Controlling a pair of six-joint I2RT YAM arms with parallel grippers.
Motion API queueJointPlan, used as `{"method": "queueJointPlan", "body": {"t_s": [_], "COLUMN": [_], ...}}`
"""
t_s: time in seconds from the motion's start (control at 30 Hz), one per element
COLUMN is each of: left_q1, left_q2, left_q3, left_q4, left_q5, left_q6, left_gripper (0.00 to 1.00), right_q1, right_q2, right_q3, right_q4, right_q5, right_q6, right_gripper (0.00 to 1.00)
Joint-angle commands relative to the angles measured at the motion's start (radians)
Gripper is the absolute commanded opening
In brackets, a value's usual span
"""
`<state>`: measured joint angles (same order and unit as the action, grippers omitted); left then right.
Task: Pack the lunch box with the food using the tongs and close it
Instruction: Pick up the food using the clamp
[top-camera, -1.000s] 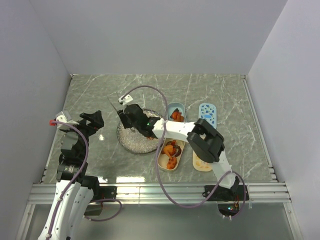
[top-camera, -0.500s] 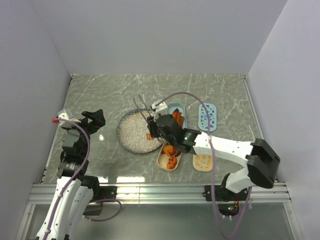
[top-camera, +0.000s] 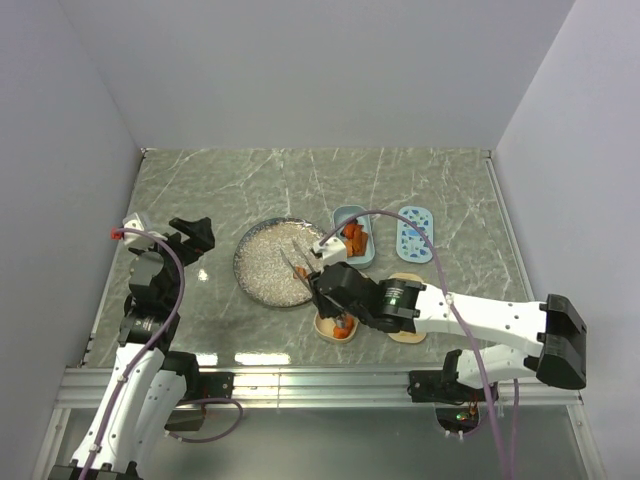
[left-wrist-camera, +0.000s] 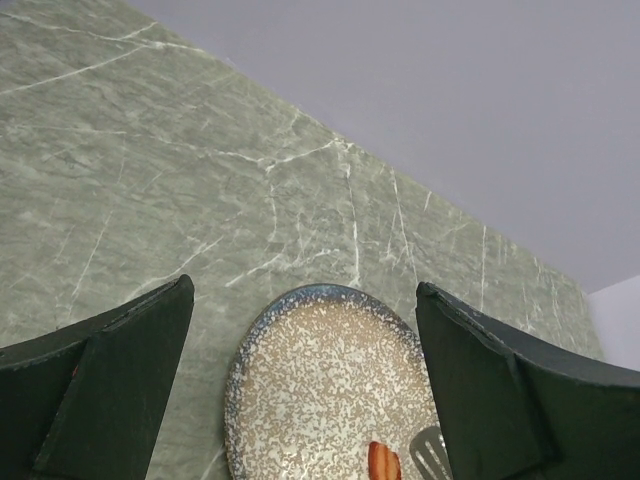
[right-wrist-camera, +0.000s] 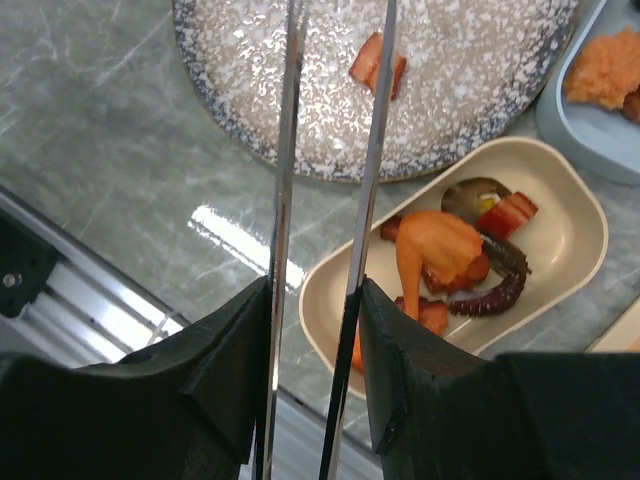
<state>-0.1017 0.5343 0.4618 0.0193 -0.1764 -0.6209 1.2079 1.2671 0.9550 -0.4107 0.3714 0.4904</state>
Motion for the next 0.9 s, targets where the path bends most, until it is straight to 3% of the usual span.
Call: {"method": "queueJointPlan", "body": {"t_s": [0.0,0.3,0.87], "left_q1": [-0.003,-0.003,-0.003], "left_q2": [0.001,-0.002,-0.023], "left_q3": [0.003,0.001,-0.006], "left_q4": [0.053,0.054,0.053], "left_q5": [0.028,0.034,0.037], "left_q6": [0.016,0.013,0.010], "left_gripper": [0.99,0.99,0.99], "right_q1": [0.013,0.012,-0.024], "right_q2": [-0.070,-0.106,-0.025], "right_q3": [-0.031,-0.136,-0.144], "right_q4": [-0.082,-0.025,0.049], "right_q5": [-0.003,-0.138,-0.086], "right_q6": [0.065,0.074,0.053], "right_gripper": [0.47,0.48,0.50]}}
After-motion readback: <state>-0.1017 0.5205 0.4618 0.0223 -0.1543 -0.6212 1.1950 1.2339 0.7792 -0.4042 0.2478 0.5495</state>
